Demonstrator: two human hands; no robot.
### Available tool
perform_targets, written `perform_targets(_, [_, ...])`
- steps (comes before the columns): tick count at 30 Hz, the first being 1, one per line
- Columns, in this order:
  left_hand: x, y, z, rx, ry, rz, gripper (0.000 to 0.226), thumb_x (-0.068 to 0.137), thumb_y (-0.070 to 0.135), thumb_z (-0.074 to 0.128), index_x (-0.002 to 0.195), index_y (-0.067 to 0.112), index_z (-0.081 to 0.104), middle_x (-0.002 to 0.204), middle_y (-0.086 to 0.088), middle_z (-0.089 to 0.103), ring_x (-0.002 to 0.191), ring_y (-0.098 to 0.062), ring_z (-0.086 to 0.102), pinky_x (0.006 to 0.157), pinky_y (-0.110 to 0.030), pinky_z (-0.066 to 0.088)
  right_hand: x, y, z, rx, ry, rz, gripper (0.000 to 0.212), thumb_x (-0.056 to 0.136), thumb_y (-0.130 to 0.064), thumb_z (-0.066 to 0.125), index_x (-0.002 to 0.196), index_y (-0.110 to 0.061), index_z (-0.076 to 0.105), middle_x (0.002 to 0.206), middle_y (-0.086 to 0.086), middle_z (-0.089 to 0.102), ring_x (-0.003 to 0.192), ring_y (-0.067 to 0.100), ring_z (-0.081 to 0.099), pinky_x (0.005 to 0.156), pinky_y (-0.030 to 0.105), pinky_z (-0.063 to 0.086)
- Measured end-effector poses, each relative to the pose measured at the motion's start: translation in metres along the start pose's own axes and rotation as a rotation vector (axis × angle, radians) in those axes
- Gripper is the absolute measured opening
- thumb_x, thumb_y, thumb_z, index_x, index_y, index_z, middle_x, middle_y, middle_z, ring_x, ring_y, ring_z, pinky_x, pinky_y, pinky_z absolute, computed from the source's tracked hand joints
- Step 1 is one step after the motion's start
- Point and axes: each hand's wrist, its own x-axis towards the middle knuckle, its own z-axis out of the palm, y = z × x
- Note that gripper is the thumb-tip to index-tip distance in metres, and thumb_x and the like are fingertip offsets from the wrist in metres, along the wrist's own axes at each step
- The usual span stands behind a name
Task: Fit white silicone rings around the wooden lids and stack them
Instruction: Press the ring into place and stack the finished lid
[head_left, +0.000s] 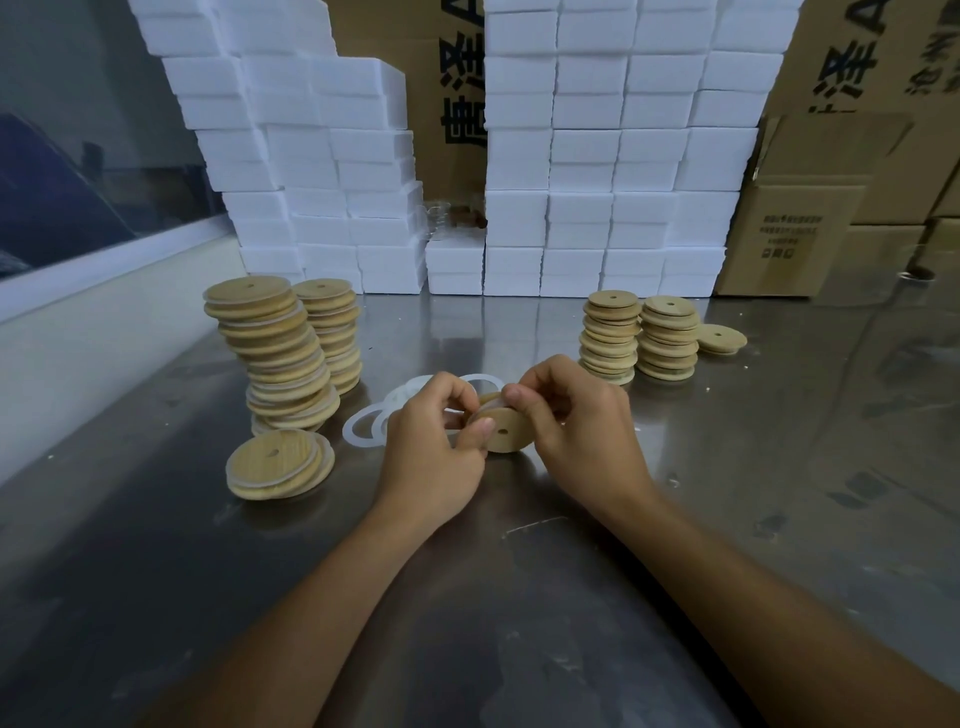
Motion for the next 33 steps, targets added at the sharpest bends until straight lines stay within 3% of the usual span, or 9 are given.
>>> perform_targets(7, [0.000,0.002,0.001,0.008,0.052,0.007,0.029,0.086,0.009,0.070,0.077,0.031,0.052,0.088,0.006,0.064,0.092,-0.020,0.068,0.072,-0.047,0.061,0.000,0.002,-0.002,0.037,-0.038,0.023,0.006,0.091,-0.013,0.068,0.085,-0.011,0.067,0.079,-0.006,0.071,0.074,0.010,0.067,0.066,0.035,0.055])
perform_targets(14, [-0.004,0.006,0.001,0.084,-0.015,0.173,0.027,0.090,0.009,0.064,0.082,0.031,0.051,0.085,0.011,0.060,0.086,-0.012,0.063,0.069,-0.046,0.057,-0.002,-0.004,-0.001,0.000,-0.128,0.009,0.006,0.093,-0.013,0.065,0.089,-0.008,0.065,0.079,-0.007,0.068,0.073,0.011,0.064,0.069,0.037,0.053])
perform_targets(22, [-0.001,0.003,0.001,0.054,0.026,0.147,0.031,0.090,0.009,0.063,0.081,0.036,0.052,0.083,0.012,0.061,0.083,-0.012,0.065,0.066,-0.047,0.059,-0.002,-0.009,-0.001,0.008,-0.182,0.012,0.011,0.095,-0.017,0.064,0.092,-0.006,0.065,0.081,0.001,0.069,0.078,0.017,0.066,0.072,0.040,0.053])
perform_targets(28, [-0.002,0.003,0.002,0.085,0.019,0.164,0.032,0.089,0.007,0.064,0.081,0.036,0.051,0.086,0.015,0.060,0.083,-0.011,0.065,0.067,-0.047,0.058,-0.002,-0.006,0.000,0.003,-0.161,0.038,0.012,0.095,-0.016,0.062,0.087,-0.007,0.062,0.075,0.003,0.067,0.069,0.015,0.060,0.066,0.034,0.049])
perform_targets(33, [-0.001,0.003,0.002,0.060,0.058,0.132,0.036,0.089,0.009,0.064,0.077,0.040,0.051,0.085,0.008,0.062,0.086,-0.017,0.066,0.067,-0.048,0.059,-0.002,-0.002,0.002,0.043,-0.141,0.082,0.012,0.092,-0.022,0.068,0.085,-0.013,0.064,0.076,-0.010,0.068,0.075,0.004,0.064,0.065,0.019,0.052])
